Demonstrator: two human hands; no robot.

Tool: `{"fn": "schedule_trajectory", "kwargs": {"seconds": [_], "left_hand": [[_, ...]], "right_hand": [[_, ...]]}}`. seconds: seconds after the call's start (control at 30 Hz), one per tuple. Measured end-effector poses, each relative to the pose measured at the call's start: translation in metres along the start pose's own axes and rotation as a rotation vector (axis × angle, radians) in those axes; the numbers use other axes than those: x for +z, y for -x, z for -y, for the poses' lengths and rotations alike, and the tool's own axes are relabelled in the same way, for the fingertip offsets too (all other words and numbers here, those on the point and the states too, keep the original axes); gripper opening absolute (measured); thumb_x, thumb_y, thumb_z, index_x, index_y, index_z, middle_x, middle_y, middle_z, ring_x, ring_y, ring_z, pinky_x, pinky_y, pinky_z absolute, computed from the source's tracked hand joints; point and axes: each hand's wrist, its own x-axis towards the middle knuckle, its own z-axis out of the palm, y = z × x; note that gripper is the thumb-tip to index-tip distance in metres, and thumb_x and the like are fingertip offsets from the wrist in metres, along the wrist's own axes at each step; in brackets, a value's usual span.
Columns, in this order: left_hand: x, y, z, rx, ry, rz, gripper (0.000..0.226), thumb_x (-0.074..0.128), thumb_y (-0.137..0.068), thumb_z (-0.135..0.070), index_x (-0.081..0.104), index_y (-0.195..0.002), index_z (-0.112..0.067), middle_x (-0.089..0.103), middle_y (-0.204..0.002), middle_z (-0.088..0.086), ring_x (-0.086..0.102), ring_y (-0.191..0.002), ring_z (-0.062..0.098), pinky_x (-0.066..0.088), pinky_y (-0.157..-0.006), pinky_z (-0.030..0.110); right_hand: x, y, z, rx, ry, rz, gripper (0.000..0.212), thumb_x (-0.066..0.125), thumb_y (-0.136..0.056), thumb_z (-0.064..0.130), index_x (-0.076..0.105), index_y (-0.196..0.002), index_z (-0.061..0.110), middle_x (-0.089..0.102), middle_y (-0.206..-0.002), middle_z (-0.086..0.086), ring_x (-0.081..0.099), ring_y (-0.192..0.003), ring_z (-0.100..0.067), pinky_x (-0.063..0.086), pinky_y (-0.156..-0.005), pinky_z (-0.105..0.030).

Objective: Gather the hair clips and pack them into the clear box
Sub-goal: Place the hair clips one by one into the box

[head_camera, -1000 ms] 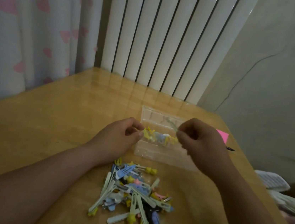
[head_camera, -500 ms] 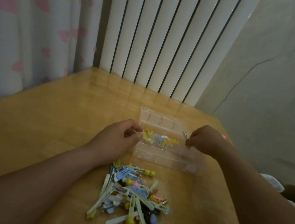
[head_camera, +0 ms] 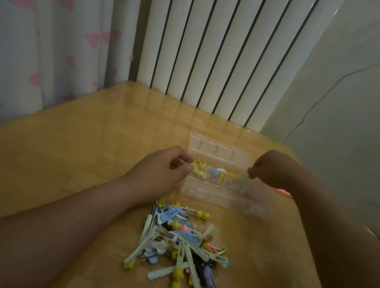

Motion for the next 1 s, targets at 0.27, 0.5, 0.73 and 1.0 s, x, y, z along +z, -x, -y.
{"fn": "schedule_trajectory", "kwargs": {"seconds": [0.27,0.5,0.73,1.0], "left_hand": [[0.0,0.001,-0.003,0.004,-0.015,0.003,0.02,0.055,-0.107,-0.046,0.066,-0.12,-0.036,0.067,-0.102,-0.011,0.063,-0.091,0.007,0.048,-0.071,0.028],[-0.001,0.001,-0.003,0.014,-0.021,-0.002,0.019,0.057,-0.106,-0.043,0.067,-0.12,-0.035,0.065,-0.093,-0.012,0.057,-0.074,-0.001,0.042,-0.066,0.028],[0.0,0.0,-0.002,0.003,-0.022,-0.014,0.017,0.058,-0.105,-0.043,0.067,-0.118,-0.038,0.068,-0.099,-0.011,0.063,-0.083,0.004,0.046,-0.069,0.028],[0.001,0.001,-0.001,0.001,-0.017,-0.007,0.018,0.058,-0.105,-0.043,0.066,-0.121,-0.037,0.066,-0.101,-0.013,0.06,-0.087,0.001,0.044,-0.071,0.027]], "right_hand": [[0.012,0.116,0.039,-0.371,-0.513,-0.235,0.009,0.066,-0.098,0.038,0.073,-0.094,0.035,0.07,-0.08,0.014,0.064,-0.07,-0.001,0.047,-0.059,-0.017],[0.033,0.136,0.064,-0.561,-0.122,-0.047,0.025,0.067,-0.095,0.049,0.073,-0.119,0.041,0.067,-0.104,0.02,0.059,-0.083,0.001,0.055,-0.077,-0.026],[0.025,0.136,0.056,-0.579,-0.194,-0.076,0.009,0.065,-0.096,0.036,0.071,-0.103,0.035,0.065,-0.094,0.016,0.059,-0.084,-0.003,0.056,-0.077,-0.032],[-0.01,0.065,0.006,-0.089,-0.557,-0.266,0.014,0.075,-0.095,0.033,0.076,-0.087,0.021,0.073,-0.077,0.005,0.068,-0.071,-0.019,0.052,-0.06,-0.032]]}}
